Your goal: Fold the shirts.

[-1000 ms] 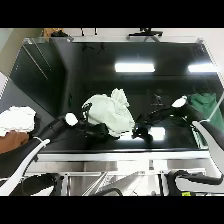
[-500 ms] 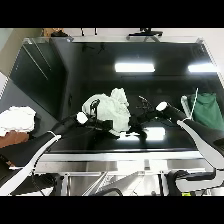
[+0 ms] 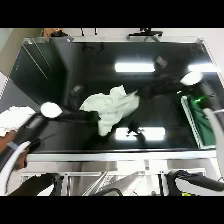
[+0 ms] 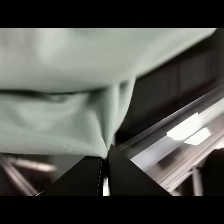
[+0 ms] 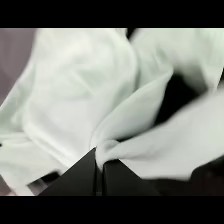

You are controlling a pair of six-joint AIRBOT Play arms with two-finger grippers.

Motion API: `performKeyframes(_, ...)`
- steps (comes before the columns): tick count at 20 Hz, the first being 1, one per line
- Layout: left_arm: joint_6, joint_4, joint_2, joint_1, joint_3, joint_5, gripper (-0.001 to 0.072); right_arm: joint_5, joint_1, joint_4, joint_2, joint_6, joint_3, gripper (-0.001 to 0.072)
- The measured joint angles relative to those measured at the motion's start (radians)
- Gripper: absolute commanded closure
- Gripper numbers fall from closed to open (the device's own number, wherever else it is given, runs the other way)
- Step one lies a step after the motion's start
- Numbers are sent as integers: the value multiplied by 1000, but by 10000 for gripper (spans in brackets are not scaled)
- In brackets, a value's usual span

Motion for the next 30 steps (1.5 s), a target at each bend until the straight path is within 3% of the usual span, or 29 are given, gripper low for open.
performKeyframes(7, 36, 10, 346, 198, 347, -123, 690, -2, -80, 9, 288, -15, 254, 695)
performKeyframes(13, 98, 1, 362, 336, 645, -122, 690, -132, -89, 31, 335, -130, 381, 695)
performKeyframes(17, 121, 3, 176, 378, 677, -166, 689, -119, -87, 68, 122, -160, 398, 694)
performKeyframes(20, 169, 17, -17, 391, 586, -161, 690, -112, -56, 98, -154, -170, 402, 694)
performKeyframes(24, 253, 17, -306, 399, 458, -86, 686, -206, 16, 114, -513, -174, 404, 678)
performKeyframes(25, 266, 15, -376, 402, 447, -71, 643, -230, 31, 115, -577, -174, 406, 511)
performKeyframes(26, 274, 13, -449, 409, 449, -57, 208, -250, 43, 121, -629, -174, 410, 309)
performKeyframes(27, 279, 11, -516, 419, 467, -56, 16, -263, 48, 122, -664, -175, 417, 288)
performKeyframes(30, 272, 4, -664, 461, 571, -94, 15, -240, 27, 126, -674, -165, 435, 289)
